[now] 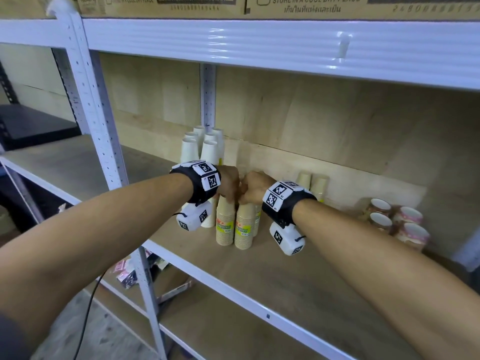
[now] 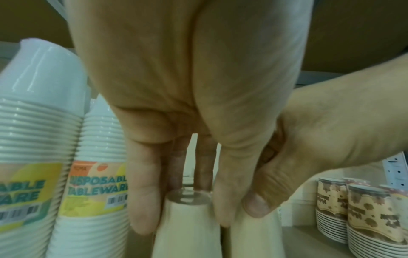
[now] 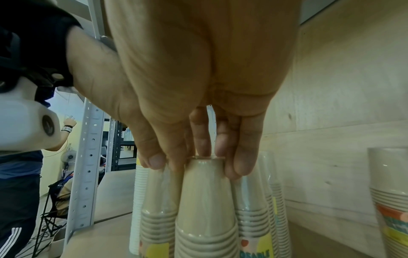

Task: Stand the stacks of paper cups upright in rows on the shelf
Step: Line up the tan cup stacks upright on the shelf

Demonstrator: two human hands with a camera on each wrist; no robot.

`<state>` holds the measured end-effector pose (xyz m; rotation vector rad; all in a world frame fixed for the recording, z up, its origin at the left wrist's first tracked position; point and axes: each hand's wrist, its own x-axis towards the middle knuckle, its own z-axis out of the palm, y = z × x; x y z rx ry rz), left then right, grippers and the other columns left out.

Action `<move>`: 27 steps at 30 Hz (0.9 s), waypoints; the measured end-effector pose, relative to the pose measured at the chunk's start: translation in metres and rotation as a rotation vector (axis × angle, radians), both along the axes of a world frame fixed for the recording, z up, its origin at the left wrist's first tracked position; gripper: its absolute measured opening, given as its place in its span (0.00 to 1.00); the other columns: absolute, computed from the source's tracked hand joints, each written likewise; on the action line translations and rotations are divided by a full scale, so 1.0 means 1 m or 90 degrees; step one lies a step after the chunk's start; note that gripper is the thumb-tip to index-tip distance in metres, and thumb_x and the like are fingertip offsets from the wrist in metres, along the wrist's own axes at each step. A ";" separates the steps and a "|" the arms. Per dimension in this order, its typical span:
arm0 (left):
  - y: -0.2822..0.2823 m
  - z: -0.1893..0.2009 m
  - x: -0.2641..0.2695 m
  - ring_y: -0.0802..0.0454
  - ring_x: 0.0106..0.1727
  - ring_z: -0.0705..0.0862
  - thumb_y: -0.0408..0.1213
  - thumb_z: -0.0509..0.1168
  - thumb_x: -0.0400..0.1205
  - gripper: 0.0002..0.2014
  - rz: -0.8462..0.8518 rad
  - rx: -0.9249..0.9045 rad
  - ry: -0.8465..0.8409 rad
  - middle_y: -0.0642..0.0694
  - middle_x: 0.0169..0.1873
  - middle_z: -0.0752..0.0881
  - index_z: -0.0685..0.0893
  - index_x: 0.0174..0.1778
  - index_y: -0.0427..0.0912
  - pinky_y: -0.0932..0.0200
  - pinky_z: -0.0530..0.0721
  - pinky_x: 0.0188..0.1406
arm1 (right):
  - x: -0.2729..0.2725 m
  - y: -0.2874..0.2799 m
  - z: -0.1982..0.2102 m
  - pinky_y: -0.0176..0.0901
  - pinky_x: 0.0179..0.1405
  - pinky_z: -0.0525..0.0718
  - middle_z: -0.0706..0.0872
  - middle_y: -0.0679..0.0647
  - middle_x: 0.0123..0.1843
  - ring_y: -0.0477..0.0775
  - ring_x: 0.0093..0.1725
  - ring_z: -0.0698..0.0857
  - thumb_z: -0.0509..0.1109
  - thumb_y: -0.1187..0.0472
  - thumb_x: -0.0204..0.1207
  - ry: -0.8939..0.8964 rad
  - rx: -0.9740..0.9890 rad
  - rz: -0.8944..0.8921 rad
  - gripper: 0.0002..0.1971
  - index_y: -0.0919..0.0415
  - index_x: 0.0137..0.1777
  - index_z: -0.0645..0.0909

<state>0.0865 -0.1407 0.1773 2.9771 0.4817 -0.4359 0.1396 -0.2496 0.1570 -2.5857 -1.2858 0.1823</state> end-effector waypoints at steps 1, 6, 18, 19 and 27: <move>0.000 -0.002 -0.001 0.53 0.31 0.80 0.36 0.73 0.79 0.20 -0.008 0.015 -0.007 0.40 0.50 0.86 0.85 0.65 0.33 0.63 0.80 0.31 | -0.001 0.000 -0.001 0.41 0.41 0.75 0.85 0.56 0.47 0.59 0.53 0.86 0.78 0.61 0.70 -0.007 -0.002 0.000 0.10 0.58 0.49 0.84; -0.001 -0.005 -0.004 0.49 0.37 0.84 0.36 0.73 0.79 0.19 -0.015 0.027 -0.032 0.37 0.59 0.87 0.85 0.65 0.33 0.56 0.86 0.41 | -0.001 0.001 -0.004 0.41 0.40 0.75 0.88 0.59 0.48 0.60 0.53 0.87 0.78 0.61 0.69 -0.022 -0.003 -0.002 0.10 0.61 0.50 0.87; -0.010 0.010 -0.001 0.49 0.40 0.88 0.34 0.72 0.77 0.16 -0.039 -0.030 -0.013 0.40 0.53 0.89 0.87 0.61 0.38 0.61 0.86 0.30 | 0.007 -0.018 0.002 0.46 0.43 0.86 0.90 0.56 0.45 0.56 0.45 0.87 0.80 0.61 0.66 0.030 -0.020 -0.007 0.12 0.66 0.47 0.88; -0.012 0.012 0.001 0.51 0.37 0.86 0.33 0.72 0.78 0.15 -0.039 -0.039 -0.012 0.42 0.50 0.89 0.87 0.60 0.38 0.65 0.83 0.24 | 0.010 -0.022 0.004 0.44 0.40 0.86 0.90 0.55 0.46 0.55 0.45 0.87 0.80 0.61 0.67 0.036 -0.024 -0.007 0.11 0.66 0.47 0.88; -0.041 0.029 0.028 0.54 0.33 0.83 0.32 0.73 0.76 0.14 -0.098 -0.086 -0.029 0.44 0.44 0.86 0.87 0.58 0.36 0.68 0.80 0.20 | 0.032 -0.059 0.020 0.35 0.29 0.78 0.85 0.54 0.41 0.52 0.40 0.84 0.80 0.62 0.67 0.041 -0.048 -0.092 0.12 0.63 0.50 0.87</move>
